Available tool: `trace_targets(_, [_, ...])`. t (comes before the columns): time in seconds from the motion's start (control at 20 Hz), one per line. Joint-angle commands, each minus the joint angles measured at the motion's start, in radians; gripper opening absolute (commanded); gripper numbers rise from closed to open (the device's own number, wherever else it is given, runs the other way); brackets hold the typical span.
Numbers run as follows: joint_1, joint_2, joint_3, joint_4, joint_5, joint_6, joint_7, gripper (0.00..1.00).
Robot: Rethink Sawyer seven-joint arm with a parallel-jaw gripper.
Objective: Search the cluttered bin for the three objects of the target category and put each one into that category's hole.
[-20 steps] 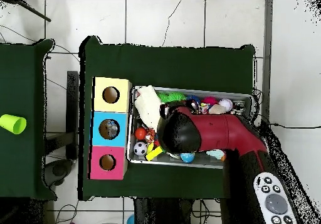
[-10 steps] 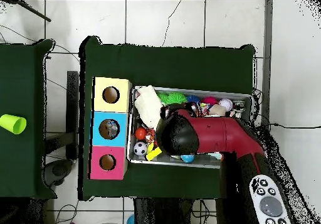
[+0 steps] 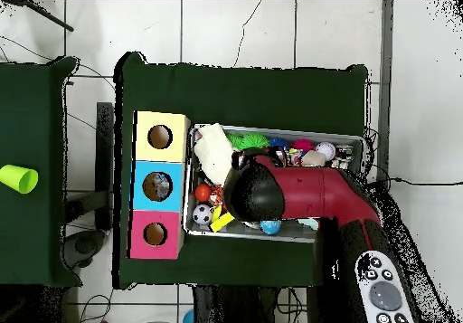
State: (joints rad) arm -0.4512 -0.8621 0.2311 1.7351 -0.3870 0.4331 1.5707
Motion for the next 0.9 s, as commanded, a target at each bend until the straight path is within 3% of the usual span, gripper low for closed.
trace_targets(0.05, [0.031,0.089,-0.040,-0.079,0.017,-0.061,0.189,1.00])
trace_targets(0.5, [0.051,0.119,-0.062,-0.103,0.028,-0.090,0.187,1.00])
trace_targets(0.9, [0.117,0.127,-0.119,-0.119,0.065,-0.086,0.234,1.00])
